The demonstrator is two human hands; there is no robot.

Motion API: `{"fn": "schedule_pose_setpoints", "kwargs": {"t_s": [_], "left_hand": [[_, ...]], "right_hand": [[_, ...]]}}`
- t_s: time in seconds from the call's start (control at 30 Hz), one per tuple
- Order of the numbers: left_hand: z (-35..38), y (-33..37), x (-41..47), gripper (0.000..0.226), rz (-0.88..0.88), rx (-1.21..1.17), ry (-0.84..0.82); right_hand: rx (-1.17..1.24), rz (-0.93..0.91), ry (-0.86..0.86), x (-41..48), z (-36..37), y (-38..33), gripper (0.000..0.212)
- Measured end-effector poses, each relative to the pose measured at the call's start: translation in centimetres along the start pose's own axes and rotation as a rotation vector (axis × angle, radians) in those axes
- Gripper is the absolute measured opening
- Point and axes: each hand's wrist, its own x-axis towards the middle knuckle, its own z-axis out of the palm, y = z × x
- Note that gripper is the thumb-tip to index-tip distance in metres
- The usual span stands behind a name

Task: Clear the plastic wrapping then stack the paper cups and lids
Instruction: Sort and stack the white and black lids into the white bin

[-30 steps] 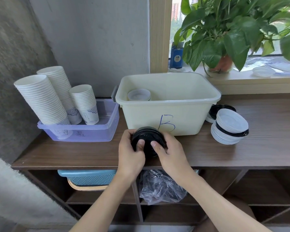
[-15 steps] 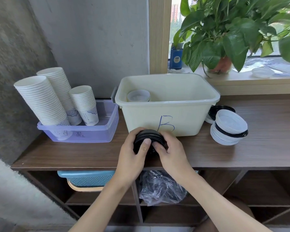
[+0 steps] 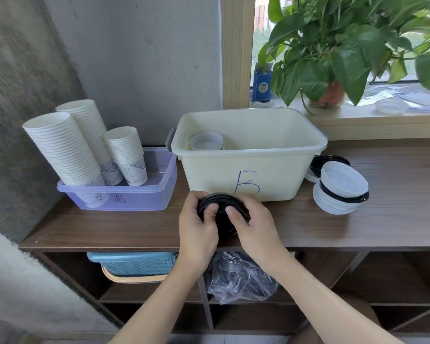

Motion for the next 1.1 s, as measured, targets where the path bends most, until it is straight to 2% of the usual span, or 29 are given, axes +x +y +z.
{"fn": "schedule_pose_setpoints", "kwargs": {"t_s": [0.1, 0.17, 0.27, 0.5, 0.67, 0.77, 0.87, 0.93, 1.1], "left_hand": [[0.0, -0.1, 0.1, 0.012, 0.006, -0.005, -0.035], [-0.4, -0.1, 0.3, 0.008, 0.005, -0.014, -0.119], [-1.0, -0.1, 0.3, 0.026, -0.035, 0.001, -0.271], [-0.2, 1.0, 0.3, 0.03, -0.093, -0.029, -0.233], [2.5, 2.2, -0.5, 0.029, -0.131, -0.102, -0.274], [4.4, 2.5, -0.7, 0.034, -0.125, -0.091, -0.311], [6.1, 2.7, -1.0, 0.034, -0.106, -0.071, -0.349], [7.0, 2.8, -1.2, 0.035, -0.101, -0.056, -0.361], [7.6, 2.3, -1.0, 0.034, -0.101, -0.02, -0.366]], "right_hand": [[0.013, 0.001, 0.002, 0.0, 0.0, -0.1, 0.02], [0.012, 0.007, 0.017, 0.0, -0.1, -0.1, 0.017], [0.002, 0.042, 0.039, 0.1, -0.4, -0.1, 0.014], [0.069, 0.139, -0.003, -0.3, -2.6, -1.7, 0.013], [-0.142, -0.004, 0.217, -1.6, -7.9, -1.5, 0.014], [-0.398, -0.094, 0.401, -1.7, -11.8, -0.9, 0.018], [-0.628, 0.05, 0.518, -0.9, -14.9, 0.2, 0.042], [-0.664, 0.157, 0.474, -0.4, -16.2, 1.1, 0.052], [-0.571, 0.265, 0.397, 0.5, -17.2, 2.7, 0.046]]}}
